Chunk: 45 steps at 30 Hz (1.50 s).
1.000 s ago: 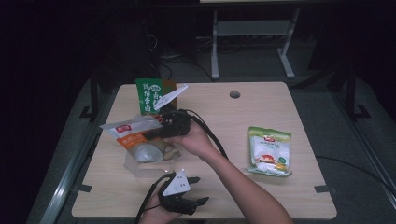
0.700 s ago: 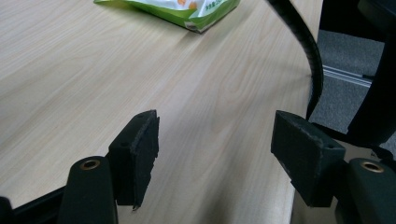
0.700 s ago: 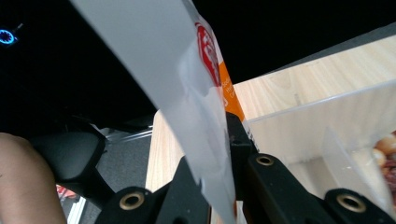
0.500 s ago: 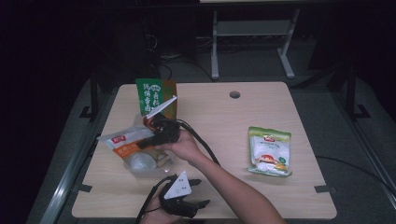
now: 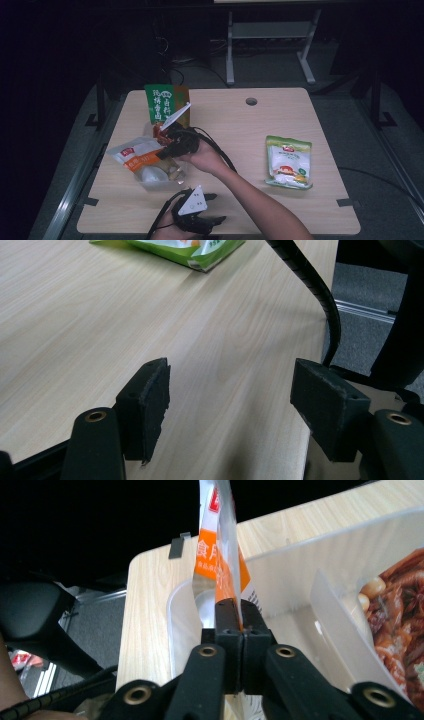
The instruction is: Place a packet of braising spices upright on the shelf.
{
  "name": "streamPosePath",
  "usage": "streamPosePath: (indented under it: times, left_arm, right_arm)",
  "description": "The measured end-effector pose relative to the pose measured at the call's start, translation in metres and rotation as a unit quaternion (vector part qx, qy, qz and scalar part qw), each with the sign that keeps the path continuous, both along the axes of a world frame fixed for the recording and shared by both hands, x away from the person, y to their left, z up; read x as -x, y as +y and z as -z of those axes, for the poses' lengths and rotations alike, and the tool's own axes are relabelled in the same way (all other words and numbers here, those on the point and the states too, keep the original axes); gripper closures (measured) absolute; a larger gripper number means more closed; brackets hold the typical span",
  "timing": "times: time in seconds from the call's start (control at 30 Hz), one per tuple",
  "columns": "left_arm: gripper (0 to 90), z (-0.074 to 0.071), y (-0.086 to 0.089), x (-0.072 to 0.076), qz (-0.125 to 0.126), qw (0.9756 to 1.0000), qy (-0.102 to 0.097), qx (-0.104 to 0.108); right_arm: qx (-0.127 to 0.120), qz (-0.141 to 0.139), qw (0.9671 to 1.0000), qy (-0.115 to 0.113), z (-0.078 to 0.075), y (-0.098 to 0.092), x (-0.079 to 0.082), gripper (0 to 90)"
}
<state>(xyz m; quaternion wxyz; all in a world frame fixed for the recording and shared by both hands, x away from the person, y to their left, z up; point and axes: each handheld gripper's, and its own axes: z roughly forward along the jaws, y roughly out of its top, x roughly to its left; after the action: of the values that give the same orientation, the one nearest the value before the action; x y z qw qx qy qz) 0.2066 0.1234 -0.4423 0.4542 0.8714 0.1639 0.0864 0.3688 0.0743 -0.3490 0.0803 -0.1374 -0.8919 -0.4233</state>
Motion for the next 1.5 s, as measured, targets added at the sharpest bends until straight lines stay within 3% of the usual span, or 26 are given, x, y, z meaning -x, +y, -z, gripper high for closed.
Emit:
streamPosePath:
  times: [0.1, 0.27, 0.5, 0.63, 0.67, 1.1, 1.37, 1.5]
  left_arm:
    - [31.8, 0.000, 0.000, 0.000, 0.000, 1.0000, -0.001, 0.000]
    - [31.8, 0.000, 0.000, 0.000, 0.000, 1.0000, -0.001, 0.001]
    - [31.8, -0.001, -0.001, 0.001, 0.004, 1.0000, -0.005, -0.001]
    - [31.8, -0.001, -0.002, 0.002, 0.005, 1.0000, -0.001, 0.000]
    - [31.8, -0.001, -0.002, 0.003, 0.005, 1.0000, 0.000, -0.001]
    - [31.8, 0.000, -0.003, 0.003, 0.008, 1.0000, -0.001, -0.004]
    - [31.8, 0.001, -0.004, 0.004, 0.011, 0.9999, -0.003, -0.007]
    - [31.8, 0.001, -0.004, 0.004, 0.010, 0.9999, -0.002, -0.004]
  right_arm:
    - [0.003, 0.007, 0.9999, -0.012, 0.001, -0.002, 0.003, 90.0]
    - [0.005, 0.017, 0.9998, -0.008, 0.005, -0.006, 0.005, 89.8]
    - [0.027, 0.004, 0.9991, -0.033, 0.003, -0.005, 0.010, 89.3]
    - [0.031, 0.002, 0.9990, -0.031, 0.004, -0.005, 0.009, 88.2]
    - [0.046, -0.008, 0.9984, -0.031, 0.008, -0.004, 0.007, 87.8]
    - [0.071, 0.007, 0.9972, -0.021, 0.019, -0.007, 0.006, 89.4]
    - [0.083, 0.010, 0.9964, 0.010, 0.030, -0.013, 0.006, 89.3]
    - [0.088, 0.004, 0.9961, 0.007, 0.030, -0.013, 0.007, 88.3]
